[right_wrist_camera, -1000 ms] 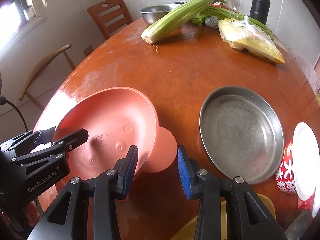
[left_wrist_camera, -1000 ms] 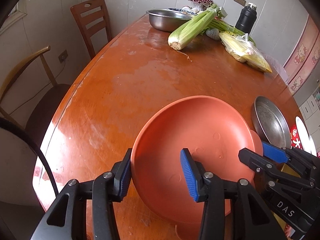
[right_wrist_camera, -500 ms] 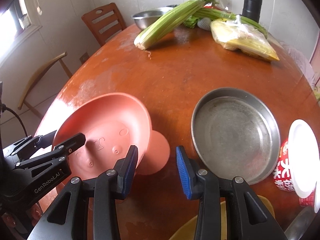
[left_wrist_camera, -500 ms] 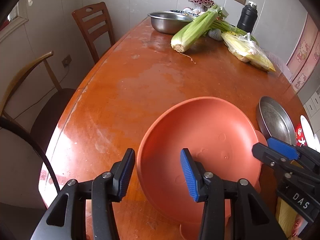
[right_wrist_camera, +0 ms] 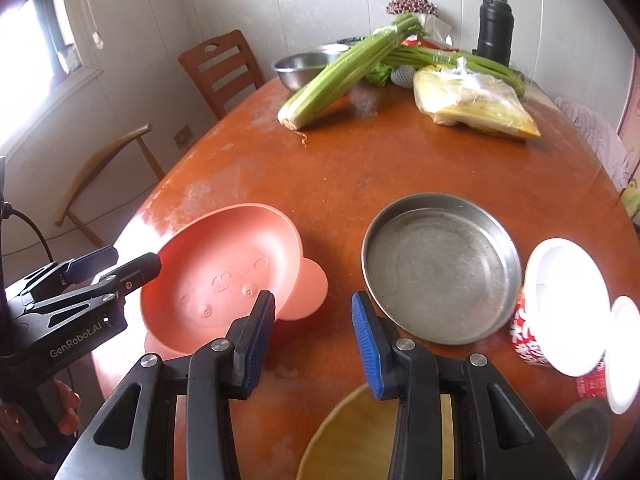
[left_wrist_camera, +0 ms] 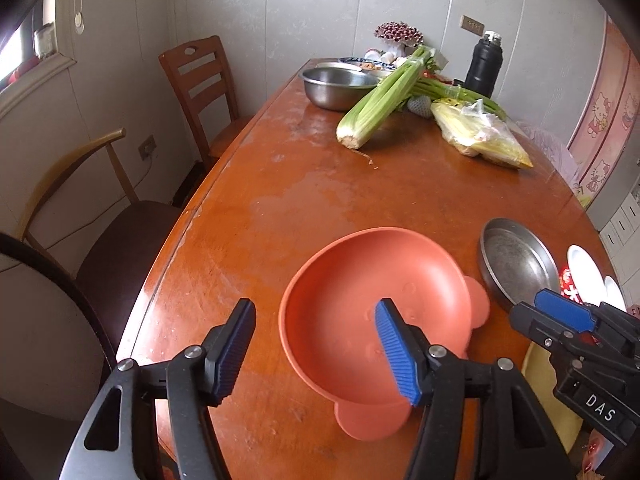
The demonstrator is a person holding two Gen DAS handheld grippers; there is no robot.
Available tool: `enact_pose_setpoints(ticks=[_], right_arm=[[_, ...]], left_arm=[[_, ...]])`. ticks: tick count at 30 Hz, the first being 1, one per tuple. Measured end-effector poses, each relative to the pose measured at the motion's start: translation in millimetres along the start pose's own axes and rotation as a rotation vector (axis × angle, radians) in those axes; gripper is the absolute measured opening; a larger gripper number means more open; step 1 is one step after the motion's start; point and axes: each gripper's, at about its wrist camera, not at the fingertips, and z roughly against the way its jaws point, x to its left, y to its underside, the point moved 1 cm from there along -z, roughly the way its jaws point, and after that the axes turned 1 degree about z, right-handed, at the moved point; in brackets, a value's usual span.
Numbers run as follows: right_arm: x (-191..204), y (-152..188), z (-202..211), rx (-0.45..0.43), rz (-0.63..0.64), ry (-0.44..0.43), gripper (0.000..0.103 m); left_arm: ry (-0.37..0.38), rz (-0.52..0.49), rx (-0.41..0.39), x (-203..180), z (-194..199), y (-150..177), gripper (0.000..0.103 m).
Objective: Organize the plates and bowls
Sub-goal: 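Lift the orange bear plate with both grippers and carry it toward the window-side table edge, then lower the orange plate onto the table and open both grippers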
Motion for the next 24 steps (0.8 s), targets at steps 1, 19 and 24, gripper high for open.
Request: enact_pose_setpoints(ticks=[1, 19, 24], right_arm=[[-1, 1, 6, -0.009, 0.003, -0.005, 0.042], [-65, 33, 93, -0.114, 0.046, 0.055, 0.051], [-85, 43, 97, -0.091, 0.059, 0.061, 0.051]], left_arm=[[0.003, -0.007, -0.008, -4, 5, 0, 0.062], [0.069, -0.104, -0.038, -88, 51, 24, 0.063], [0.089, -0.114, -0.011, -106, 50, 39, 0.063]])
